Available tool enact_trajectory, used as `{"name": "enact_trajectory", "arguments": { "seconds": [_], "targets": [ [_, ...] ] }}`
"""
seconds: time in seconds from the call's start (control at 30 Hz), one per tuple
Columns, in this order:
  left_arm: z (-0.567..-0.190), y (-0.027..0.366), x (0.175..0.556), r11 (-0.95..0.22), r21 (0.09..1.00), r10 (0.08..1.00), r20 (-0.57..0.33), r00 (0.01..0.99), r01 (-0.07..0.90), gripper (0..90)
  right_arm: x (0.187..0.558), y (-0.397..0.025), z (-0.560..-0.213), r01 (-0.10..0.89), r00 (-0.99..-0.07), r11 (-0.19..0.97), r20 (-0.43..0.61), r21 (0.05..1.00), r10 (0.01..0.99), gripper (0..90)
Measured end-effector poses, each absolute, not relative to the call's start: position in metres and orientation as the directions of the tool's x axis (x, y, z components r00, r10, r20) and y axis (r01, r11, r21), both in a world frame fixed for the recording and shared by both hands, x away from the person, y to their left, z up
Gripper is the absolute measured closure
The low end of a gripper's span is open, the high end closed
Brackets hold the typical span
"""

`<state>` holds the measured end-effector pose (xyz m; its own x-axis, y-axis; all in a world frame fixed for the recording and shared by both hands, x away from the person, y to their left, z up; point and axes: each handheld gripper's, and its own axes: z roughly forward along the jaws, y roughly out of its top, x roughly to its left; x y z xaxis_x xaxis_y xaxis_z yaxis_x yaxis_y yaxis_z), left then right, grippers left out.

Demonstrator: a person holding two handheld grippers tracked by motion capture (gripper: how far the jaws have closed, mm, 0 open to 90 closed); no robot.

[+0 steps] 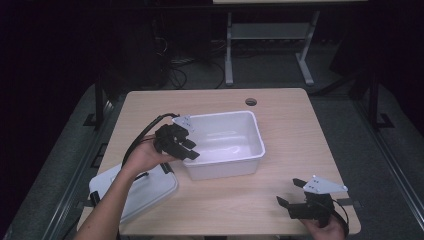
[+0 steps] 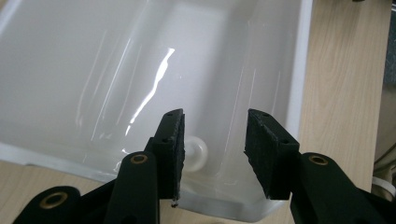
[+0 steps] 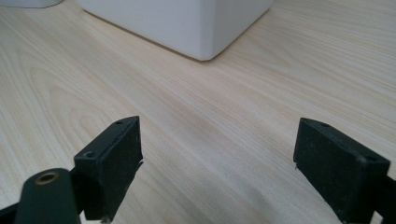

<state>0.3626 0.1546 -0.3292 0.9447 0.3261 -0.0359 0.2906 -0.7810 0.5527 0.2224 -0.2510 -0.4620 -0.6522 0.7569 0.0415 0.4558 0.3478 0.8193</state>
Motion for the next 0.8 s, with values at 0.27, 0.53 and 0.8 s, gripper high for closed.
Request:
{"name": "enact_trajectory", "arguments": {
  "seconds": [0.27,0.53,0.8],
  "targets": [
    [-0.313,0.163,0.355,-0.787,0.549,0.329,-0.009,0.944,0.28,54.9,0.223,-0.251,-0.462,0.456,-0.652,0.35,0.04,0.818,0.757,14.8],
    [-0.298,0.18,0.345,-0.779,0.559,0.347,0.005,0.938,0.286,54.8,0.223,-0.25,-0.462,0.456,-0.651,0.355,0.034,0.816,0.758,14.8],
    [-0.287,0.204,0.333,-0.777,0.555,0.379,0.035,0.925,0.297,54.4,0.223,-0.25,-0.462,0.458,-0.65,0.354,0.035,0.816,0.759,14.8]
  ]
}}
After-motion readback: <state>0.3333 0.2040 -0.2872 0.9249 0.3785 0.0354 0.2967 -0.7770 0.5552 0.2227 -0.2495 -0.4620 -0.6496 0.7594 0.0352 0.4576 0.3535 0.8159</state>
